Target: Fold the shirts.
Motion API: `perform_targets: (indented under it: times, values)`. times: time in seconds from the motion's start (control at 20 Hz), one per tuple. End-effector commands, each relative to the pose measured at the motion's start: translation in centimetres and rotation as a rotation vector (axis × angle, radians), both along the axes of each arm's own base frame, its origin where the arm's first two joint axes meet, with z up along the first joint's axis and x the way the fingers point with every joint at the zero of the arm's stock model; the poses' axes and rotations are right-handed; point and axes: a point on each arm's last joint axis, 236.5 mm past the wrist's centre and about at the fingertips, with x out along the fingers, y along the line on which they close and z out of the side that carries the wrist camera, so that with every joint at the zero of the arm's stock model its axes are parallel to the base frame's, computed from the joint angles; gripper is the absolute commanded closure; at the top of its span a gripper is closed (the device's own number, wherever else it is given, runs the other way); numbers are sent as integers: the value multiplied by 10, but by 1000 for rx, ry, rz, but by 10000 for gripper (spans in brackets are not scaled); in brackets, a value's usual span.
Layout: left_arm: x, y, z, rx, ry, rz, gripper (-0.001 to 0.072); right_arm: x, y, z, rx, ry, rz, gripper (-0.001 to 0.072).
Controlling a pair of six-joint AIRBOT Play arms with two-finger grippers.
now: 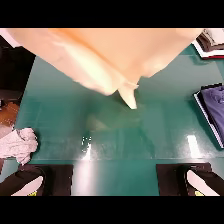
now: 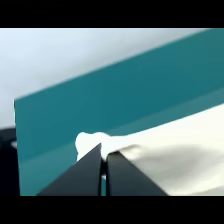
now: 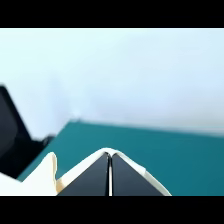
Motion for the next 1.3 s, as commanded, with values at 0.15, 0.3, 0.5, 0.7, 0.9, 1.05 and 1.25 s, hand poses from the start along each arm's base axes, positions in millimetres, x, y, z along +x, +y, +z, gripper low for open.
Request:
perform_targets:
  times: [0.15,0.3,0.5,0.7,0.9,1.05,1.25]
  values:
    - [-96,-18,82,-131,-268,-146,685,-112,-21,124,-111,-368,-179,697]
    - [-130,-27,98,-172,-322,-217,685,-127,-34,134,-168,-390,-269,697]
    - [-106,-30,57,-133,-180,-201,685,-95,-56,104,-132,-262,-288,698]
    - [-4,-26,-89,-63,215,-87,685,3,-52,8,-56,41,-137,698]
    - [84,-35,-259,-15,566,-39,684,115,-31,-143,-159,413,-128,698]
    - [135,-44,-346,-9,690,-20,685,176,-13,-233,-227,550,-133,698]
    - [173,-48,-407,-12,732,1,684,225,-7,-290,-164,595,-168,696]
